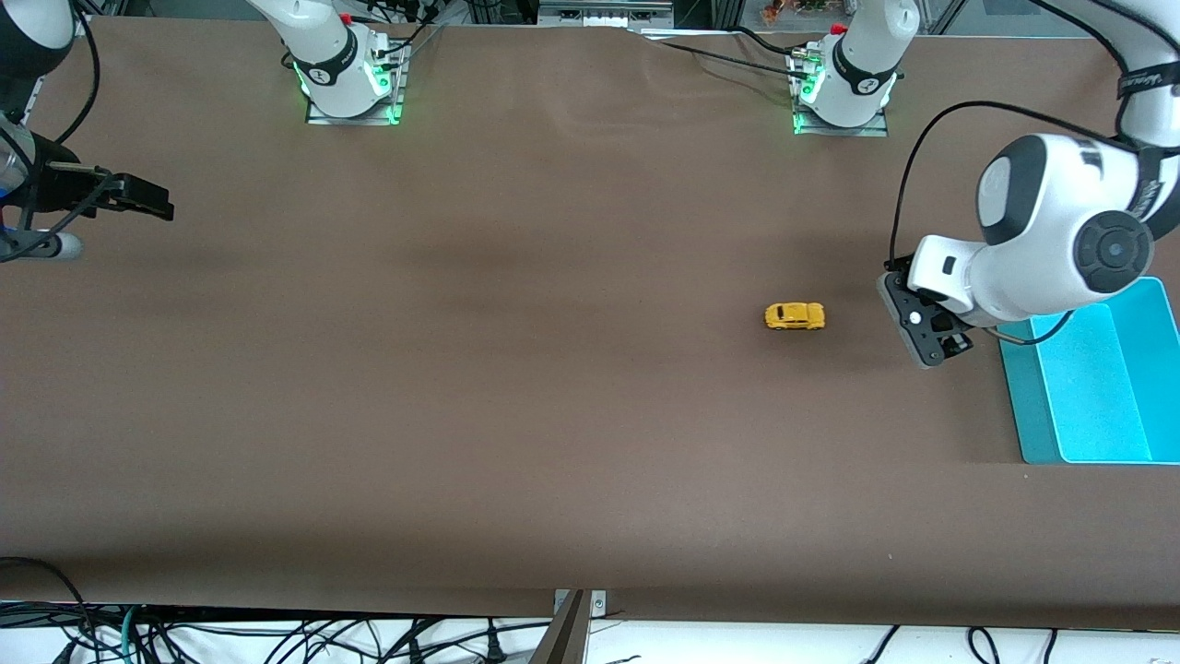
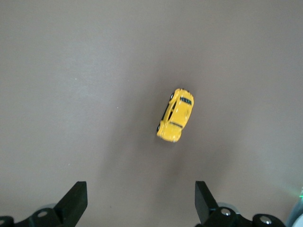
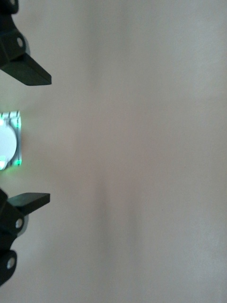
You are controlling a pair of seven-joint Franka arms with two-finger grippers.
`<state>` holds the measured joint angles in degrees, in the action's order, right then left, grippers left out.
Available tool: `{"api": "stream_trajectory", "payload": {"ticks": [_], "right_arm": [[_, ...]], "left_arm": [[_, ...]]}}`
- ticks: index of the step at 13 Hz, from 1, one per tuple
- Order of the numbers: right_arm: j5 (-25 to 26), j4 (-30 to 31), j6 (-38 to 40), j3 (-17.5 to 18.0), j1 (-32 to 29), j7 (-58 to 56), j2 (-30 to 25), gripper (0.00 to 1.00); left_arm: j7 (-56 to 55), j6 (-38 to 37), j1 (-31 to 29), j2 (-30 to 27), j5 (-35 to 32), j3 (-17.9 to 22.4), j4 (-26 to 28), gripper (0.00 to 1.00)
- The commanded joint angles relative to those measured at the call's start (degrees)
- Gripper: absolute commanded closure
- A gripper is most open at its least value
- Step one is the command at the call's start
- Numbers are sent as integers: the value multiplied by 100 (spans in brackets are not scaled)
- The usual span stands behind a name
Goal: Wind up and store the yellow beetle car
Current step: 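Lower the left gripper onto the yellow car and close it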
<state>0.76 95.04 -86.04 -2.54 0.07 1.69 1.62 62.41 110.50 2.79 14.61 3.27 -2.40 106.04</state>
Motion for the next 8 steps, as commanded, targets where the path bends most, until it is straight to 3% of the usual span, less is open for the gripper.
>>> {"api": "stream_trajectory", "payload": {"ticks": [1,4,6,8], "right_arm": [[-243,-388,113,-45,-77,217,-56,0],[-243,-408,52,-116,-77,182,5,0],[-164,-416,-253,16,-77,244,145,0],[-181,-399,-273,-1,-69,270,146,0]], "left_arm": [[289,681,-94,-283,-90,-24,828,0],[307,1787,-226,-257,-142,-444,1514,0],[298,2517,-217,-108,-510,-673,1831,0],[280,3124,-209,85,-731,-727,2095,0]]}}
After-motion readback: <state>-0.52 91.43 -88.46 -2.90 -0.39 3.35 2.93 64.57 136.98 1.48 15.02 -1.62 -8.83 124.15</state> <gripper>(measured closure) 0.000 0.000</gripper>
